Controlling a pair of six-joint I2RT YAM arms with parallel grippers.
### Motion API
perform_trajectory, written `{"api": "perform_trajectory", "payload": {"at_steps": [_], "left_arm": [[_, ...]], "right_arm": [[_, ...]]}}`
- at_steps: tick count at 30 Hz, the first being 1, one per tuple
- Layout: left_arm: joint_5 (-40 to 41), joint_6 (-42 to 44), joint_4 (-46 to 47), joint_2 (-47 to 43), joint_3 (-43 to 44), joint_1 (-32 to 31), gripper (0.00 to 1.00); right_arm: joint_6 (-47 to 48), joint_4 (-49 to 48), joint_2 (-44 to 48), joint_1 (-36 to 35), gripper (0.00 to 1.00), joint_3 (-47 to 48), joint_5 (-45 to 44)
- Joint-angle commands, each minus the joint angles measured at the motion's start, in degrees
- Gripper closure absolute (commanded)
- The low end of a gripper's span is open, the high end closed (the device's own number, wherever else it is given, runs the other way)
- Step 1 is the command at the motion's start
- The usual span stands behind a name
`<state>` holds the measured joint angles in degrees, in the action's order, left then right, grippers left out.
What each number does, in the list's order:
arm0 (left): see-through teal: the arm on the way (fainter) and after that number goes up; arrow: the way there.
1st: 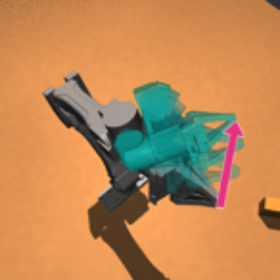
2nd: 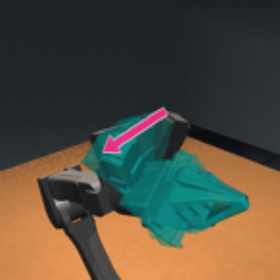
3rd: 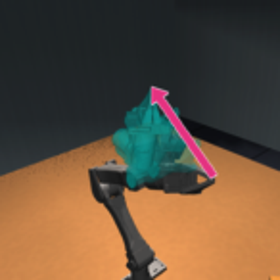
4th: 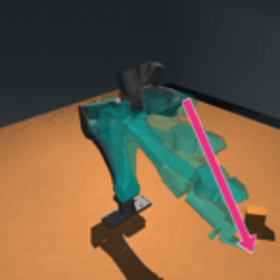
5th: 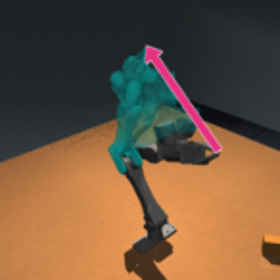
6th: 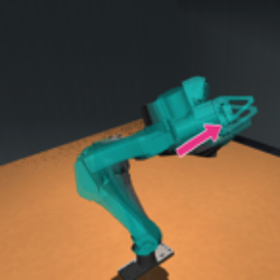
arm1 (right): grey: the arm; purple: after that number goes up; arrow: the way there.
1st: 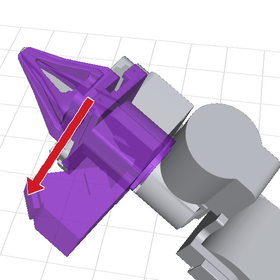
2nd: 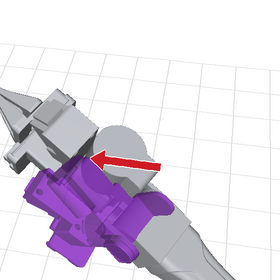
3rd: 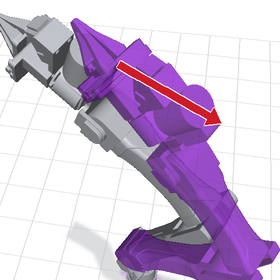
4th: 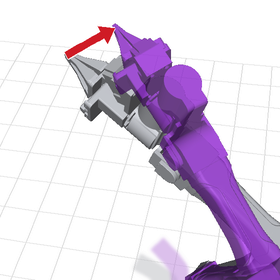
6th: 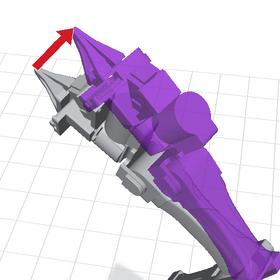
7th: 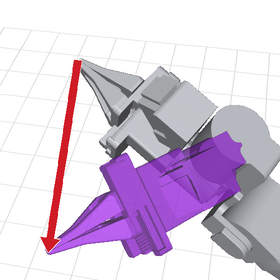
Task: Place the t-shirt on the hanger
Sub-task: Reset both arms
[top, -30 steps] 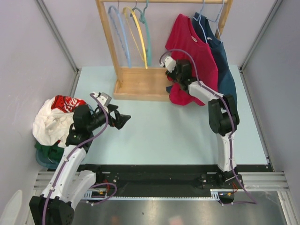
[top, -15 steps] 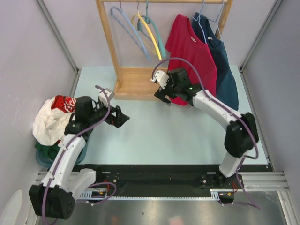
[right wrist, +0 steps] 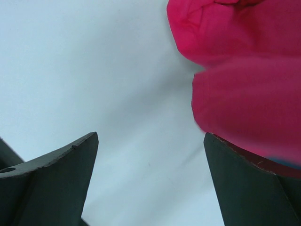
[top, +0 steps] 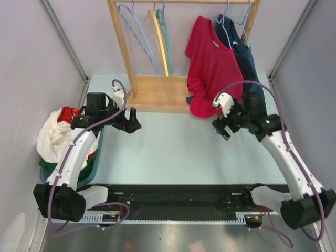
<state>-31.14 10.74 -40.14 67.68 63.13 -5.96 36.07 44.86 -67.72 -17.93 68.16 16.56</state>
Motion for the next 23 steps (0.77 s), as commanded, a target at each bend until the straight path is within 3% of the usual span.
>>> {"api": "perform_trajectory", "payload": {"at_steps": [1,5,7,13,15,23], "left_arm": [[4.31,-6.33,3.22,-4.22,-0.38,0.42,0.00],[7.75,-8.11,2.70,-6.32,-0.81,0.33,0.00],[10.55,-7.23,2.96,-9.84,-2.91,0.42,0.00],[12.32,-3.71,3.22,-20.37,-7.76,0.51,0.00],[13.38,-3.36,2.88,-21.27,-7.41,1.47,0.00],[16.45,-4.59,3.31,-21.97,-7.24,3.32,0.00]], "right_arm": [[-3.35,2.42,10.58,2.81,0.01,0.48,2.25],[-12.41,1.02,15.77,3.95,0.00,-0.83,-0.39],[-16.62,1.37,17.27,9.57,0.00,-1.36,3.20],[-19.54,1.98,23.51,17.49,0.01,-5.05,8.22],[-21.04,2.16,24.74,21.61,0.00,-5.14,9.36],[-25.35,2.60,27.73,26.81,0.00,-6.11,13.94]]}}
